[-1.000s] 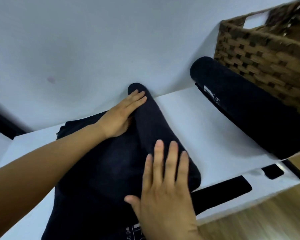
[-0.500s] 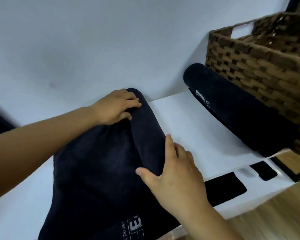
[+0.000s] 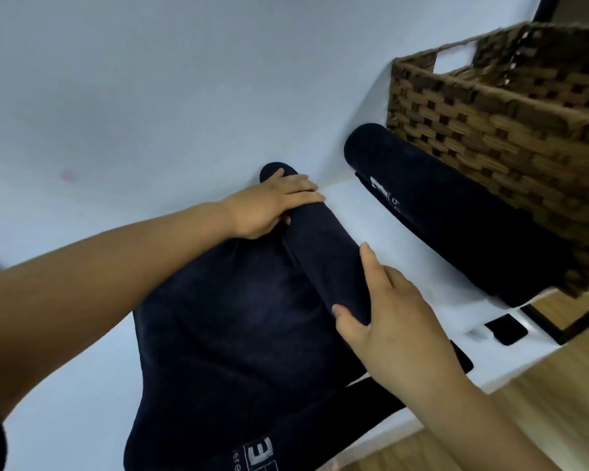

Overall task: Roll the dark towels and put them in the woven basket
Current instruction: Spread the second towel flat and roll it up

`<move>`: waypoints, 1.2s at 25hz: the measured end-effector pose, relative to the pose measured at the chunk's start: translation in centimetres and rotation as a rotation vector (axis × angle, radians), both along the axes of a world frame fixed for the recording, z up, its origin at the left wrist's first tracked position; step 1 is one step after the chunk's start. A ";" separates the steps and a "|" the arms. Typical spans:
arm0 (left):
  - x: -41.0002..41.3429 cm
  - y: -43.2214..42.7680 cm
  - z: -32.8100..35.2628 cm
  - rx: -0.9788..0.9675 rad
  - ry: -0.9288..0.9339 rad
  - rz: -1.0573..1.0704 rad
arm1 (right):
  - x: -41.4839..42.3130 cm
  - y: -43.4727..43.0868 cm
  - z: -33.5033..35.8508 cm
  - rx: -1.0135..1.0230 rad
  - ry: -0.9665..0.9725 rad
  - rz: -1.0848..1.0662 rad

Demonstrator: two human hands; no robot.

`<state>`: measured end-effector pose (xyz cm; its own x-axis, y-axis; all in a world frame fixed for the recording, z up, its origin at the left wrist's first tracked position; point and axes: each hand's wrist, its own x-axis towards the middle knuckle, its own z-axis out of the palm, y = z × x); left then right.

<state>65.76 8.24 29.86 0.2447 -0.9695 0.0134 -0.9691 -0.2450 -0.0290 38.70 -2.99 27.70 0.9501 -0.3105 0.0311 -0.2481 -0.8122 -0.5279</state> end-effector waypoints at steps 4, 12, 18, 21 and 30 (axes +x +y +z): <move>-0.8 4.5 -2.5 -0.178 0.071 0.067 | -0.4 2.7 -0.8 -0.298 -0.039 -0.019; -1.8 11.9 -0.7 -0.110 0.075 0.182 | -0.4 9.2 -2.4 -0.611 0.015 0.147; -1.5 6.1 4.6 0.156 -0.274 -0.068 | -0.7 9.2 -1.7 -0.618 0.002 0.192; -1.1 3.4 5.1 0.450 -0.301 -0.188 | -0.5 5.8 -0.7 -0.383 -0.140 0.194; 1.1 -2.5 5.3 0.829 -0.253 -0.222 | -1.1 0.9 0.3 0.195 0.006 -0.048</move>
